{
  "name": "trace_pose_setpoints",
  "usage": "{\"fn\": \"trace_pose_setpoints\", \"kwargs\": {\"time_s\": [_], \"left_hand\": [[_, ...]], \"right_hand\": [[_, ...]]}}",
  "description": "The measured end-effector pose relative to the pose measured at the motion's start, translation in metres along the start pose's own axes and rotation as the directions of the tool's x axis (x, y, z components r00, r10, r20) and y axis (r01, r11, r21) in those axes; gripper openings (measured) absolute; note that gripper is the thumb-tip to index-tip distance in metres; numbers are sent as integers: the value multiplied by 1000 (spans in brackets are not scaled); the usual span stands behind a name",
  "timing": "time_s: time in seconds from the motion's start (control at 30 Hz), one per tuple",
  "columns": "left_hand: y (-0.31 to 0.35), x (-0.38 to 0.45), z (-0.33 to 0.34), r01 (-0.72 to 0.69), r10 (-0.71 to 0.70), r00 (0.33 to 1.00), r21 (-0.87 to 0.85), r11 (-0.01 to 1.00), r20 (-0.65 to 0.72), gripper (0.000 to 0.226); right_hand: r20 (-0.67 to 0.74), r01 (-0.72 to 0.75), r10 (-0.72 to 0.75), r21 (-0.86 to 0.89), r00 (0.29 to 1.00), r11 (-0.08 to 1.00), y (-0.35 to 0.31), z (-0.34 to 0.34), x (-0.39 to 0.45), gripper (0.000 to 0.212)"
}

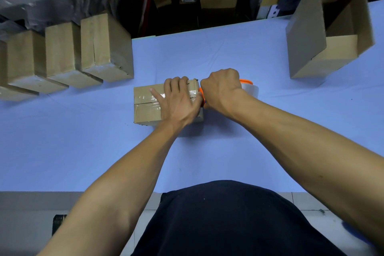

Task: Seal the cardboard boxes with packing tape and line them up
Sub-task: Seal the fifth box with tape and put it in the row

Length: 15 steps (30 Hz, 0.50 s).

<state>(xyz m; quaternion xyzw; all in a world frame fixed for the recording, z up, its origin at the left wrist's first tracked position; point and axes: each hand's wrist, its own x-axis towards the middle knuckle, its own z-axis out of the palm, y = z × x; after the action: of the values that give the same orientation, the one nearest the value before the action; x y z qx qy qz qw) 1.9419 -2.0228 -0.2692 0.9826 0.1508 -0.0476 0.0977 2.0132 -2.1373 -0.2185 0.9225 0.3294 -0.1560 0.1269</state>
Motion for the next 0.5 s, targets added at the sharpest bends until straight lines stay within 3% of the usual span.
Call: {"fn": "trace_pose_setpoints", "kwargs": {"time_s": [0.2, 0.33, 0.4, 0.5], "left_hand": [[2, 3, 3, 25, -25, 1000, -10, 1000, -9, 53], [2, 1, 4, 18, -18, 999, 2, 1000, -34, 51], [0, 2, 5, 24, -23, 999, 15, 1000, -42, 52], [-2, 2, 7, 29, -28, 998, 23, 999, -48, 52]], "right_hand": [[53, -42, 37, 83, 998, 996, 6, -4, 4, 37], [73, -23, 14, 126, 997, 992, -9, 27, -12, 3], [148, -52, 22, 200, 989, 978, -14, 48, -26, 22], [125, -147, 114, 303, 986, 941, 2, 63, -33, 47]]}}
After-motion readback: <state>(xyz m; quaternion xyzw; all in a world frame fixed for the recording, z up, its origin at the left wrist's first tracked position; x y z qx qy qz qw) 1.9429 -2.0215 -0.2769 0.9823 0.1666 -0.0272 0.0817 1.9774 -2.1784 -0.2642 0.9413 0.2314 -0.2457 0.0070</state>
